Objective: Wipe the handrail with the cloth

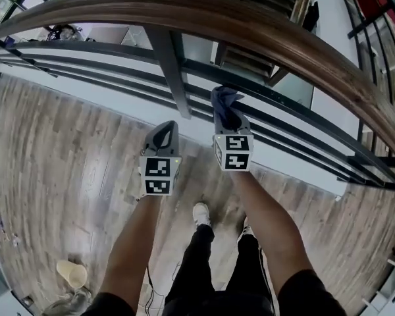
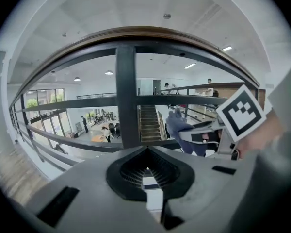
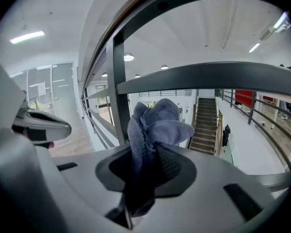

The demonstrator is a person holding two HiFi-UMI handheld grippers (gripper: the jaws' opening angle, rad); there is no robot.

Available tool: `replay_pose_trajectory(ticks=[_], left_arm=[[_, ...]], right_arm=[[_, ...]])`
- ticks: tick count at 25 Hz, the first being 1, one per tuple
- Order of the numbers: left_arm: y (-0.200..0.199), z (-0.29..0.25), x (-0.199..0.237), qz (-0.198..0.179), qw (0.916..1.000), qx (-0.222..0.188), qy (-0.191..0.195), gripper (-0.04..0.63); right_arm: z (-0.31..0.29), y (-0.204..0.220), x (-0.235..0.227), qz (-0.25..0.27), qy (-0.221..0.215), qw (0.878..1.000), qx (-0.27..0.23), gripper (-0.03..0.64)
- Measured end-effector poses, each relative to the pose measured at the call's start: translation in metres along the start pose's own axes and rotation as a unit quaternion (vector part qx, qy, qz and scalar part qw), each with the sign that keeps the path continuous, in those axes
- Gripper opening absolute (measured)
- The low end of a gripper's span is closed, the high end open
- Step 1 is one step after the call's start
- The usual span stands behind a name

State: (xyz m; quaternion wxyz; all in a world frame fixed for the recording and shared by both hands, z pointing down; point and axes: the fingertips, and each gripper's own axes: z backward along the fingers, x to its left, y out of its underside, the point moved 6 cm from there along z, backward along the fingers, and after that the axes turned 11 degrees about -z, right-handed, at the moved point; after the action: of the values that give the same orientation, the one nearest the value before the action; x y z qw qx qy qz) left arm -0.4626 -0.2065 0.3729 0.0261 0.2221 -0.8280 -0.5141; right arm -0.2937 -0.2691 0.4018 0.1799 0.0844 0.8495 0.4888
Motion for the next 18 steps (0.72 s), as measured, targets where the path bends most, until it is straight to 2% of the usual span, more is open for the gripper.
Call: replay_pose_trajectory(ticks=[3, 6, 12, 18], left_arm=[[0.012, 0.004, 0.037, 0.006, 0.9998, 0.007, -0.016, 0.0], [0.023, 0.003, 0.049, 0.013, 0.9996, 0.01, -0.022, 0.0], [0.029, -0.013, 0.037, 0.02, 0.9997, 0.001, -0.011, 0.0], [0.033, -0.018, 0.012, 0.042, 0.9991, 0.008, 0.002, 0.0]], right_arm=[[-0.038, -0.006, 0.019, 0.006, -0.006, 1.0, 0.01, 0.091], [-0.069, -0.003, 0.03, -0.012, -0.006, 1.0, 0.018, 0.091], [-0.105, 0.005, 0.045, -0.01, -0.013, 0.999, 0.028, 0.091], [-0.101, 0.012, 0.035, -0.002, -0.005, 0.999, 0.032, 0.091]])
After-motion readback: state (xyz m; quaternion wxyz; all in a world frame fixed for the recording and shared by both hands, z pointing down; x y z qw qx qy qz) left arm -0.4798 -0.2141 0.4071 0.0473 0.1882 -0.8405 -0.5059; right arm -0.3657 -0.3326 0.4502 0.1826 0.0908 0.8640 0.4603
